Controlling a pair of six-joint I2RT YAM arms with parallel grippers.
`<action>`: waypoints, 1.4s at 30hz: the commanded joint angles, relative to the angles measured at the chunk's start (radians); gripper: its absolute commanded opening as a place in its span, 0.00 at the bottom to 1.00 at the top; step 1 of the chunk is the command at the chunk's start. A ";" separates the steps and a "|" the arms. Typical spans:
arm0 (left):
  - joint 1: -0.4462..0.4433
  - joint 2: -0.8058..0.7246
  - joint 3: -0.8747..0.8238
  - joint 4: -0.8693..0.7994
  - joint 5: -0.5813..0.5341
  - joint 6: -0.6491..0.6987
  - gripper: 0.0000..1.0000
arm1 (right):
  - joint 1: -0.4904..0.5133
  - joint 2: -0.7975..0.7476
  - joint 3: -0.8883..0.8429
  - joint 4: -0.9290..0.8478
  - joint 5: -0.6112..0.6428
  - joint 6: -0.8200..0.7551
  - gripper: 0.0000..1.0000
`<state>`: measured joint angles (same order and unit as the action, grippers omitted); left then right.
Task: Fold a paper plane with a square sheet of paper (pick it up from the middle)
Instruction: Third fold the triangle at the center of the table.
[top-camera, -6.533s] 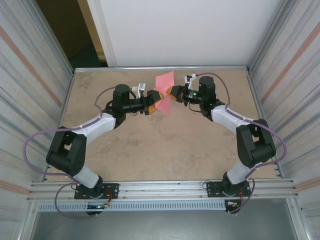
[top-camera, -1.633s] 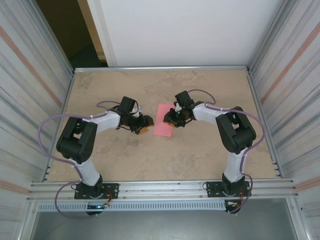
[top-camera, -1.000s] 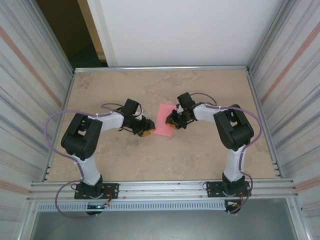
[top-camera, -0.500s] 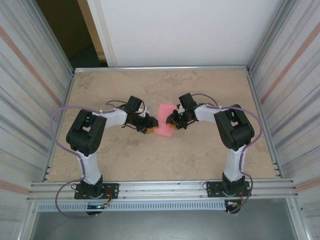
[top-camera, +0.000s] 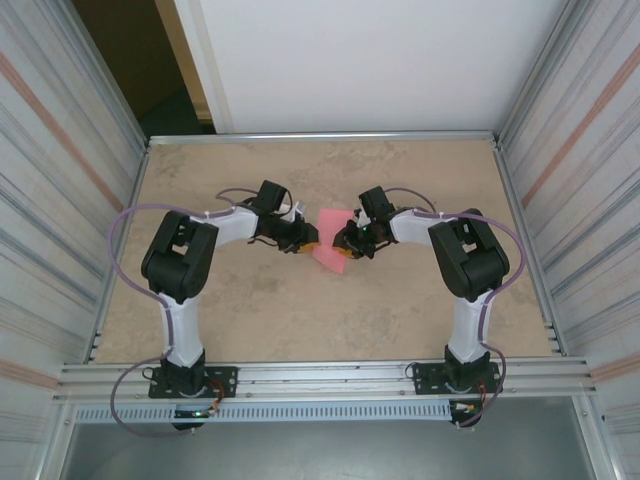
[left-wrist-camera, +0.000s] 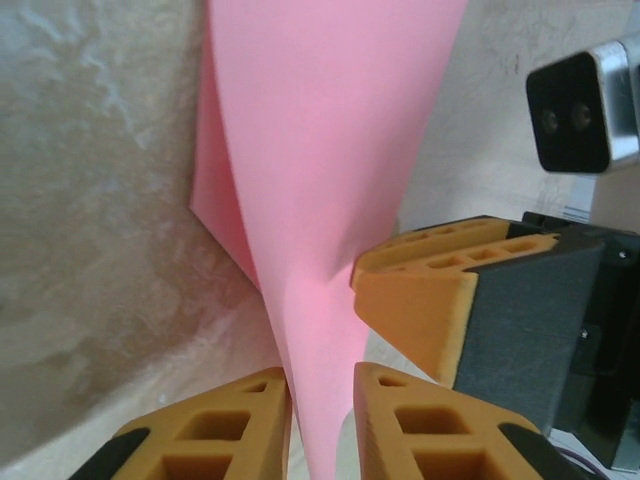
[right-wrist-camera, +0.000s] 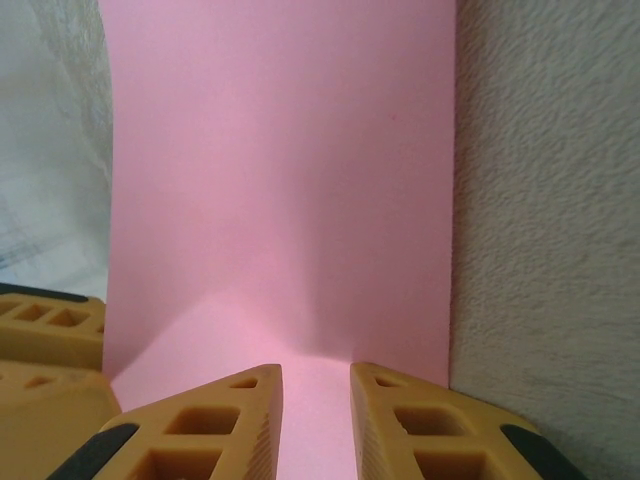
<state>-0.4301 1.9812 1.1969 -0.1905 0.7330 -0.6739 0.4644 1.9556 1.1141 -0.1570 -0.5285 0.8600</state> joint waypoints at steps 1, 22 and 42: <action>0.011 0.029 0.043 -0.039 0.026 0.033 0.23 | -0.002 0.041 -0.042 -0.063 0.059 -0.009 0.26; 0.011 0.045 0.089 -0.062 0.035 -0.004 0.04 | 0.000 -0.149 -0.042 -0.032 0.136 -0.164 0.47; 0.008 -0.030 0.070 -0.068 -0.006 -0.163 0.04 | 0.367 -0.217 -0.029 -0.026 0.666 -0.615 0.58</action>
<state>-0.4198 1.9953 1.2778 -0.2382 0.7315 -0.8135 0.8207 1.7046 1.0691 -0.2005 0.0593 0.2947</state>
